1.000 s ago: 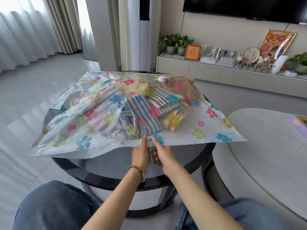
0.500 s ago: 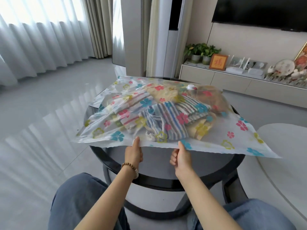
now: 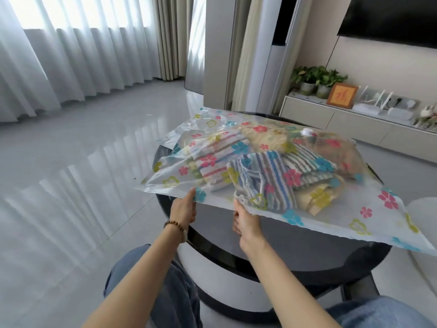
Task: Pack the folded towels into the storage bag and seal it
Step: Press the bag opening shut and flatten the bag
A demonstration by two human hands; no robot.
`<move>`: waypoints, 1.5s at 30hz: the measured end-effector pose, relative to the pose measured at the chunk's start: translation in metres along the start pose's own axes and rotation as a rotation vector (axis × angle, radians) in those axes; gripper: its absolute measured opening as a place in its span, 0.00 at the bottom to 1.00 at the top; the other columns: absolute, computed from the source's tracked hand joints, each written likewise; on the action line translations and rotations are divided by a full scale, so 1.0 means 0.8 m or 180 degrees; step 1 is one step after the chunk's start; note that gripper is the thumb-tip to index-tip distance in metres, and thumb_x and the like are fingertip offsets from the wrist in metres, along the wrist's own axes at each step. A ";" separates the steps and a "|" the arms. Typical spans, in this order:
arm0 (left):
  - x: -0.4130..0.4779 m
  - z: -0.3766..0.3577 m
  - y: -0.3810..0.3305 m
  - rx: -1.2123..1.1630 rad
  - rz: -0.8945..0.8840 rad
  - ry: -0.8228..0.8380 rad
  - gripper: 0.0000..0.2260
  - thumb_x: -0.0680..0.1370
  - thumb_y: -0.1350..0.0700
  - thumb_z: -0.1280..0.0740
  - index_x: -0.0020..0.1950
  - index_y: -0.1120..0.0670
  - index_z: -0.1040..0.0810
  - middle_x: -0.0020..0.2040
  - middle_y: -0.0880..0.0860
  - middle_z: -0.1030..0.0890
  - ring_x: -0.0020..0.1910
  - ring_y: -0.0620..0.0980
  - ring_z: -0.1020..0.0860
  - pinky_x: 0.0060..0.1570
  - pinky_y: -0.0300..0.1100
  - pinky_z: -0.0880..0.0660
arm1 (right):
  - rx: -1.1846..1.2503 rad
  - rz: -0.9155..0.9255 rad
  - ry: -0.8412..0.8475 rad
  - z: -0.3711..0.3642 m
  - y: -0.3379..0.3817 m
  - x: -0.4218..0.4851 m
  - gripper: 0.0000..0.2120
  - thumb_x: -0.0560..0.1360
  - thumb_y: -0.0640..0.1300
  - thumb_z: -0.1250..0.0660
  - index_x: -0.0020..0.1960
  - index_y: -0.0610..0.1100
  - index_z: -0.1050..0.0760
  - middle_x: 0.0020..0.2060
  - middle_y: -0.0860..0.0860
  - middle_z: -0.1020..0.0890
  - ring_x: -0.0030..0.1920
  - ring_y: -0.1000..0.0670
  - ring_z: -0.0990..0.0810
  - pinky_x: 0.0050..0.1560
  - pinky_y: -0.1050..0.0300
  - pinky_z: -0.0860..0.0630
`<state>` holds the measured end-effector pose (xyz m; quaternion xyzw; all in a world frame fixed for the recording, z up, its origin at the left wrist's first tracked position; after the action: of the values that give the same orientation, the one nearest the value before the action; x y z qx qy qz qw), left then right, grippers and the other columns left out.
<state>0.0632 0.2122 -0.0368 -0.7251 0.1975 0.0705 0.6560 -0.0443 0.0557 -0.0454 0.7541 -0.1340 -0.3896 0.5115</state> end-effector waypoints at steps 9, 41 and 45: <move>0.030 0.065 -0.011 0.0038 -0.0010 -0.0220 0.15 0.78 0.48 0.39 0.34 0.53 0.34 0.27 0.50 0.39 0.22 0.45 0.40 0.19 0.33 0.42 | 0.0566 -0.0183 -0.0217 -0.049 -0.019 -0.004 0.18 0.77 0.47 0.38 0.32 0.45 0.39 0.17 0.54 0.39 0.16 0.56 0.43 0.18 0.65 0.47; -0.002 -0.001 -0.116 0.2818 -0.2010 -0.0731 0.27 0.78 0.44 0.44 0.75 0.51 0.46 0.77 0.52 0.45 0.76 0.53 0.52 0.74 0.48 0.59 | -0.0705 0.1091 0.0834 -0.051 0.104 -0.028 0.11 0.78 0.46 0.38 0.39 0.43 0.24 0.30 0.52 0.20 0.30 0.56 0.21 0.31 0.61 0.26; -0.010 -0.136 -0.069 0.3802 -0.2209 0.0584 0.25 0.78 0.38 0.50 0.75 0.40 0.50 0.78 0.49 0.53 0.76 0.54 0.60 0.73 0.56 0.64 | -0.3269 0.2561 -0.0946 0.085 0.176 0.006 0.25 0.73 0.63 0.41 0.65 0.51 0.28 0.65 0.48 0.26 0.70 0.47 0.32 0.67 0.43 0.37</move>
<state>0.0599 0.1108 0.0309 -0.2643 0.0139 -0.3255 0.9078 -0.0630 -0.0547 0.0641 0.2444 -0.2714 -0.2826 0.8870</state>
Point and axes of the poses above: each hand's wrist, its own x-axis towards the middle knuckle, its own z-axis out of the back of the hand, y = z × x, the point moved 9 cm from there along x, towards the middle knuckle
